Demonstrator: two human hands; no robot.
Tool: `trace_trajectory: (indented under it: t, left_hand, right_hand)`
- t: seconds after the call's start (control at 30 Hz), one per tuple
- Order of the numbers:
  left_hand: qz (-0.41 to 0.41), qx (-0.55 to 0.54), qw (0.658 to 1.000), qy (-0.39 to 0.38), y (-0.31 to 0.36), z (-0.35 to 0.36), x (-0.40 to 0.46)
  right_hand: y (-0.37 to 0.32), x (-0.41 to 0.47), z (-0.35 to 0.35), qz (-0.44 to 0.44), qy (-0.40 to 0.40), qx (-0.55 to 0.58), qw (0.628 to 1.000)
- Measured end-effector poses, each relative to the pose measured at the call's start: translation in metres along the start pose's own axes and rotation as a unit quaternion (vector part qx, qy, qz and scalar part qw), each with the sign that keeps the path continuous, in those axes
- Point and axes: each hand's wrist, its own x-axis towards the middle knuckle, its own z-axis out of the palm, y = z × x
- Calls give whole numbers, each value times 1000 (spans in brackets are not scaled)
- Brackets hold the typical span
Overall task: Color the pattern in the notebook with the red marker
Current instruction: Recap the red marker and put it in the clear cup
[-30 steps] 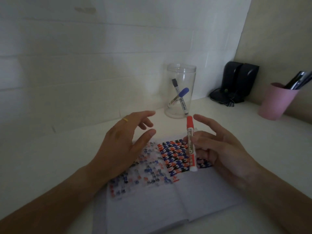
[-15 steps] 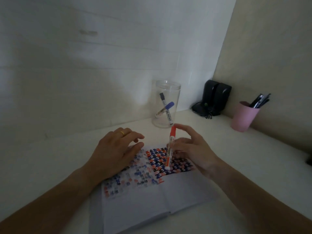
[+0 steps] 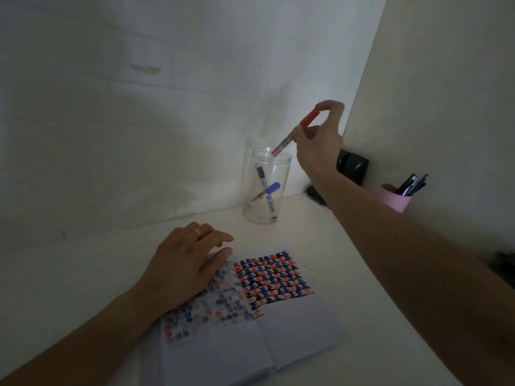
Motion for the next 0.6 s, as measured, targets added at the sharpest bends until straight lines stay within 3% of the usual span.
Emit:
trace_trajectory:
  t: [0.3,0.6]
  left_hand:
    - [10,2,1000,-2,-3,1,0]
    - [8,-2,1000,-11,-2,0,0]
  right_hand:
    - [30,-2,27,-11,-91,-222,971]
    - [27,-3,23,-6,-117,-232,966]
